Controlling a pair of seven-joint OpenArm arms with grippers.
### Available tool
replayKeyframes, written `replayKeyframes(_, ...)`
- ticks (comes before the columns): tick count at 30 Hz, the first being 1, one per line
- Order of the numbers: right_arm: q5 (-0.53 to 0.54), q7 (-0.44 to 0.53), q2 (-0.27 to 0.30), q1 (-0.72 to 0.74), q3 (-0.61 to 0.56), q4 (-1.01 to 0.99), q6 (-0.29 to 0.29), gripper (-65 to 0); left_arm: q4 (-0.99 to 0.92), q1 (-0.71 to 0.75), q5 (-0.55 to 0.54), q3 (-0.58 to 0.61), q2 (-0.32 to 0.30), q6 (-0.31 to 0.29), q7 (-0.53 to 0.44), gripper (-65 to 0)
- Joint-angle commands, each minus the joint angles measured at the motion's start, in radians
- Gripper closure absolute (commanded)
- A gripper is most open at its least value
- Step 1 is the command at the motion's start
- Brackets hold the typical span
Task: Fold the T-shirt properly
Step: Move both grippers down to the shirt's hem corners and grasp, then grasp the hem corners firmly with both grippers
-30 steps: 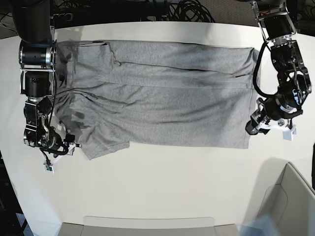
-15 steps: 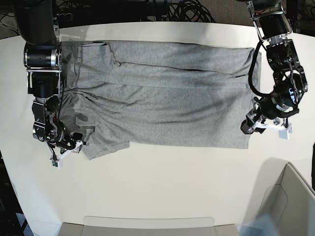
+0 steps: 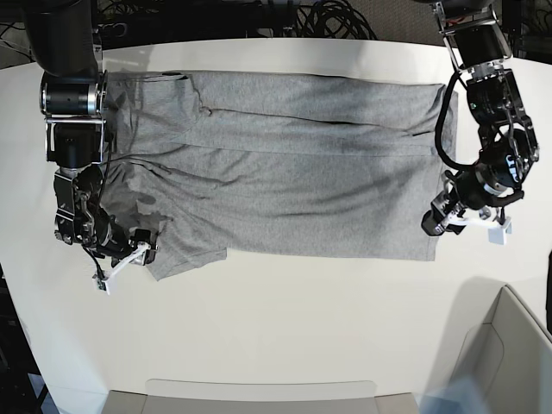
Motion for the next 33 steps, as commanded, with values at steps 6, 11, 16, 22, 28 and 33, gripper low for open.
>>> replayKeyframes(6, 0.035, -0.038, 0.006, -0.008, 0.006, 0.015, 0.033, -33.6, 0.016, -0.021, -0.016, -0.001, -0.010, 0.000, -0.007, -23.0)
replayKeyframes(11, 0.297, -0.057, 0.025, -0.064, 0.003, 0.019, 0.101, -33.6, 0.016, -0.019, -0.016, -0.001, -0.010, 0.000, -0.007, -23.0)
replayKeyframes(16, 0.320, -0.055, 0.029, -0.065, 0.002, 0.019, 0.101, -33.6, -0.020, -0.028, -0.016, -0.001, -0.010, 0.000, -0.009, -23.0)
replayKeyframes(22, 0.320, -0.055, 0.029, -0.064, 0.002, 0.019, 0.101, -33.6, -0.274, -0.156, -0.016, 0.006, -0.018, -0.002, -0.101, -23.5)
replayKeyframes(28, 0.320, -0.058, 0.028, -0.065, 0.002, 0.018, 0.101, -33.6, -0.455, -0.286, 0.050, 0.249, -0.085, -0.002, -0.308, -28.9)
replayKeyframes(33, 0.320, -0.058, 0.033, -0.065, 0.002, 0.018, 0.101, -33.6, -0.554, -0.300, 0.182, 0.364, -0.091, -0.002, -0.486, -31.3)
